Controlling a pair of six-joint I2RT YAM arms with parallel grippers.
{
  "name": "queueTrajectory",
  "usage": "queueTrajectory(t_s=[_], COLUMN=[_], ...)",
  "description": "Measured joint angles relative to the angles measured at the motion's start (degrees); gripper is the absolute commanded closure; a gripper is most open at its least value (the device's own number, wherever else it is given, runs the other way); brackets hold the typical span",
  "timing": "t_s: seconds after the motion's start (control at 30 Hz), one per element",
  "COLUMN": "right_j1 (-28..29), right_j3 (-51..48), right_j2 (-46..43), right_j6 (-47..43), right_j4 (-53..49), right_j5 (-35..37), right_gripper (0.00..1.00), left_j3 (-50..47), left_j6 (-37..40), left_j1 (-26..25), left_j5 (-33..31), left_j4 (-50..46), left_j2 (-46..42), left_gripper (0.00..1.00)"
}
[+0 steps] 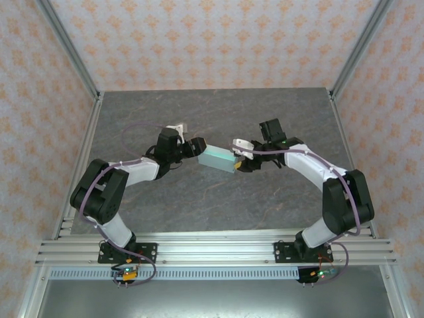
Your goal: Fold the paper box
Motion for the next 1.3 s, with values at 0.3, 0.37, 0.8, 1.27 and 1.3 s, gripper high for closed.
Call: queueTrajectory(t_s=[0.3, 0.37, 0.8, 1.27, 1.3], right_j1=[2.78, 3.17, 6.05, 4.28, 4.28], right_j3=[-3.50, -3.52, -0.92, 0.94, 1.44], right_j2=[-1.38, -2.10, -2.89, -1.95, -1.92], right_j6=[-0.72, -1.07, -3.48, 0.68, 0.59], right_j4=[5.64, 5.44, 1.11, 3.93, 3.98], right_j5=[1.64, 2.82, 3.54, 1.73, 1.73], right_gripper=[0.55, 0.54, 0.52, 0.52, 0.52], left_j3=[1.07, 1.60, 3.10, 3.23, 3.23], left_j6=[-0.83, -1.11, -3.48, -4.59, -4.59], left_j1=[0.85, 0.85, 0.85, 0.85, 0.85], left_j5=[-0.04, -0.02, 0.22, 0.24, 0.24], left_j4=[-0.04, -0.09, 0.42, 1.73, 1.73], left_j2=[1.18, 1.66, 3.45, 4.35, 4.35], left_gripper=[0.29, 0.29, 0.29, 0.29, 0.29])
